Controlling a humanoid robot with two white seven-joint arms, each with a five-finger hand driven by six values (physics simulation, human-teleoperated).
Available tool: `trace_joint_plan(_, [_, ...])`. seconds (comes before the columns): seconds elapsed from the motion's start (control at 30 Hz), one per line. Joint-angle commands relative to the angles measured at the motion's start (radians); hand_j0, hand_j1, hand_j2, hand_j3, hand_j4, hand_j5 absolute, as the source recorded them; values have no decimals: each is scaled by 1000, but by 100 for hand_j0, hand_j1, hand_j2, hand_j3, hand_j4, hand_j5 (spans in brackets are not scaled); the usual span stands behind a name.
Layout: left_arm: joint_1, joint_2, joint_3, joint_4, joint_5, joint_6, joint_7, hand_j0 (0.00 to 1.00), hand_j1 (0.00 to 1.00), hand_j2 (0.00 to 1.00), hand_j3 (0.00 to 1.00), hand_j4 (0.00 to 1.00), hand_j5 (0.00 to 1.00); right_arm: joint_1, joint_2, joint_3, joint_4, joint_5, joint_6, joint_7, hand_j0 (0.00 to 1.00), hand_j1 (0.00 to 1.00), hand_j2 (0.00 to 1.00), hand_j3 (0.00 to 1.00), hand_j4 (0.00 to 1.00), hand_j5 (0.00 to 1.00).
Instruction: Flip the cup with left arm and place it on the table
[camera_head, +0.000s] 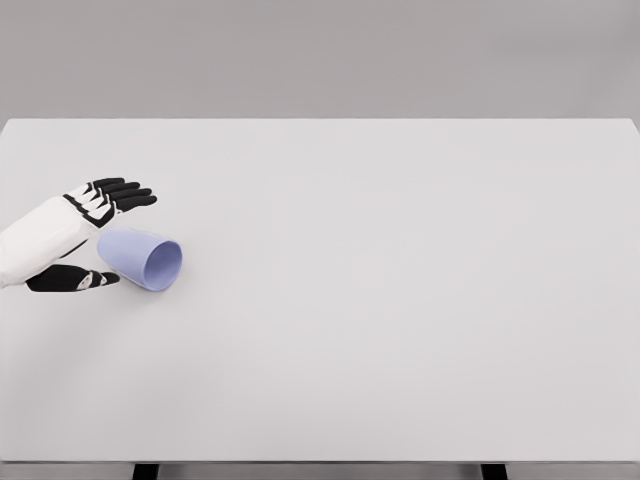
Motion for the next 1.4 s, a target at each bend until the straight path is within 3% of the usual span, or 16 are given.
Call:
trace_joint_plan(0.0, [0, 1, 3, 0, 6, 1, 1, 100, 100, 100, 100, 100, 100, 0, 0, -8, -3, -1, -4, 0, 100, 100, 100, 100, 100, 100])
trace_joint_plan(0.3, [-9, 17, 6, 3, -26, 1, 1, 100, 100, 100, 100, 100, 100, 2, 0, 0, 3, -1, 2, 0, 100, 100, 100, 100, 100, 100])
trace_joint_plan(0.37, [-5, 62, 4, 4, -40, 1, 1, 100, 100, 100, 100, 100, 100, 2, 0, 1, 3, -1, 2, 0, 100, 100, 100, 100, 100, 100])
trace_joint_plan(0.53, [-17, 83, 24, 20, 2, 1, 1, 100, 100, 100, 100, 100, 100, 2, 0, 0, 3, -1, 2, 0, 100, 100, 100, 100, 100, 100])
trace_joint_plan(0.6, [-15, 189, 16, 20, 124, 1, -62, 100, 100, 100, 100, 100, 100, 2, 0, 0, 3, -1, 1, 0, 100, 100, 100, 100, 100, 100])
trace_joint_plan(0.63, [-11, 228, 12, 18, 219, 1, -151, 100, 100, 100, 100, 100, 100, 2, 0, 0, 3, -1, 2, 0, 100, 100, 100, 100, 100, 100])
trace_joint_plan(0.7, [-28, 260, 21, 18, 416, 1, -420, 100, 100, 100, 100, 100, 100, 2, 0, 0, 3, -1, 2, 0, 100, 100, 100, 100, 100, 100])
trace_joint_plan(0.77, [-81, 258, 9, 16, 468, 1, -420, 100, 100, 100, 100, 100, 100, 2, 0, 1, 3, -1, 1, 0, 100, 100, 100, 100, 100, 100])
trace_joint_plan(0.87, [-92, 258, 6, 13, 468, 1, -420, 100, 100, 100, 100, 100, 100, 2, 0, 0, 3, -1, 2, 0, 100, 100, 100, 100, 100, 100])
trace_joint_plan(0.97, [-112, 243, 4, 20, 344, 1, -420, 100, 100, 100, 100, 100, 100, 2, 0, 0, 3, -1, 1, 0, 100, 100, 100, 100, 100, 100])
trace_joint_plan(1.07, [-124, 218, -8, 29, 321, 1, -420, 100, 100, 100, 100, 100, 100, 2, 0, 0, 3, -1, 2, 0, 100, 100, 100, 100, 100, 100])
trace_joint_plan(1.17, [-138, 212, -30, 21, 322, 205, -420, 100, 100, 100, 100, 100, 100, 2, 0, 0, 3, -1, 2, 0, 100, 100, 100, 100, 100, 100])
trace_joint_plan(1.37, [-179, 148, -82, 18, 324, 405, -420, 100, 100, 100, 100, 100, 100, 2, 0, 0, 3, -1, 2, 0, 100, 100, 100, 100, 100, 100])
